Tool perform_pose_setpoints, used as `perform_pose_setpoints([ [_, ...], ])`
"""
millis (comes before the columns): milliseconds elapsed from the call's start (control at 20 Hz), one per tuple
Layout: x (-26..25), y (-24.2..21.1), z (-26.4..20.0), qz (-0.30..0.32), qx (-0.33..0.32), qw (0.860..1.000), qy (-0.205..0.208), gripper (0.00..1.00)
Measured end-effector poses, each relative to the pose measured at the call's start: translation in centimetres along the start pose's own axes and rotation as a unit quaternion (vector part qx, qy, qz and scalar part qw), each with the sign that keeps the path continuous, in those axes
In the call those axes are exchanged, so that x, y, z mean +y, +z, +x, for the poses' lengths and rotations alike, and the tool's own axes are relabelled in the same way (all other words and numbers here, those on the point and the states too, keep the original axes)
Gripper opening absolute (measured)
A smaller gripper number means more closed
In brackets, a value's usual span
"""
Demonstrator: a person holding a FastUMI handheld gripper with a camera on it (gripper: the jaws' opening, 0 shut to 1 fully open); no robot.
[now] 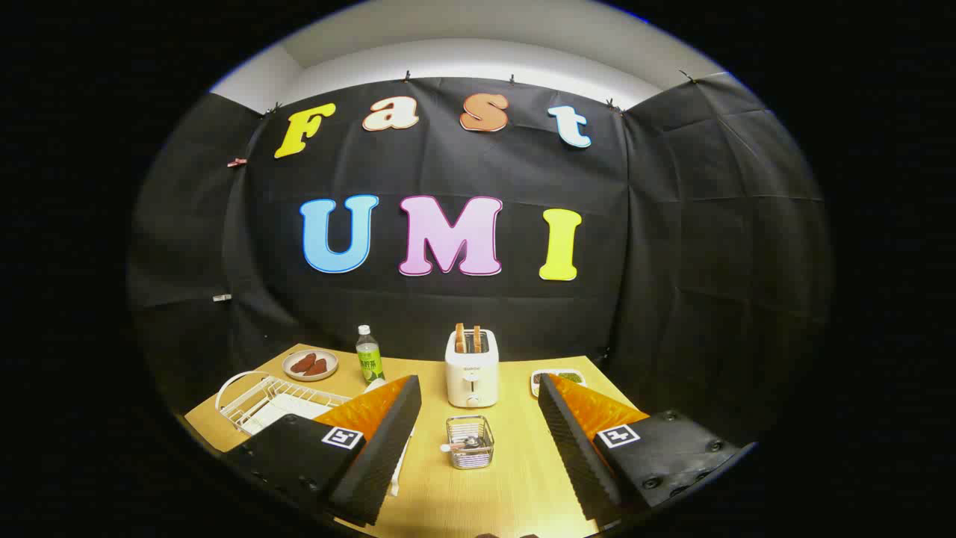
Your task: Take the plate from the dish rack, then take the spoon from the basket and place it into the plate.
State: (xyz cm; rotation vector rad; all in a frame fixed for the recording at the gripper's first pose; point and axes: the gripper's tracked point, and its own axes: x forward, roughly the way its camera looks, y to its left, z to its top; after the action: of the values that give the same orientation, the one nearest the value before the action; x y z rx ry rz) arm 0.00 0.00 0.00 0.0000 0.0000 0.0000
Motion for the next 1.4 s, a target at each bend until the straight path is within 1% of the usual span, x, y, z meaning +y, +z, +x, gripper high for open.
perform_pose_setpoints([
  [100, -0.5, 0.1, 0.4, 0.009, 0.004, 1.0, -0.002, 0.97],
  [300, -1.3, 0.4, 0.9, 0.005, 0.004, 1.0, -0.007, 0.97],
  [450, -0.9, -0.1, 1.0, 0.004, 0.018, 1.0, -0.002, 0.97],
  [700, 0.4, -0.2, 1.0, -0.009, 0.025, 1.0, 0.017, 0.97],
  [800, 0.8, -0.5, 1.2, -0.005, 0.028, 0.999, 0.021, 0.97],
  [1050, 3.3, -1.4, 2.2, 0.004, 0.048, 0.998, 0.044, 0.97],
  [1200, 5.5, -1.5, 3.3, 0.012, 0.058, 0.996, 0.068, 0.97],
  [1300, 7.4, -2.0, 4.3, 0.027, 0.08, 0.992, 0.089, 0.97],
  [1400, 9.5, -3.2, 5.5, 0.041, 0.116, 0.986, 0.11, 0.97],
])
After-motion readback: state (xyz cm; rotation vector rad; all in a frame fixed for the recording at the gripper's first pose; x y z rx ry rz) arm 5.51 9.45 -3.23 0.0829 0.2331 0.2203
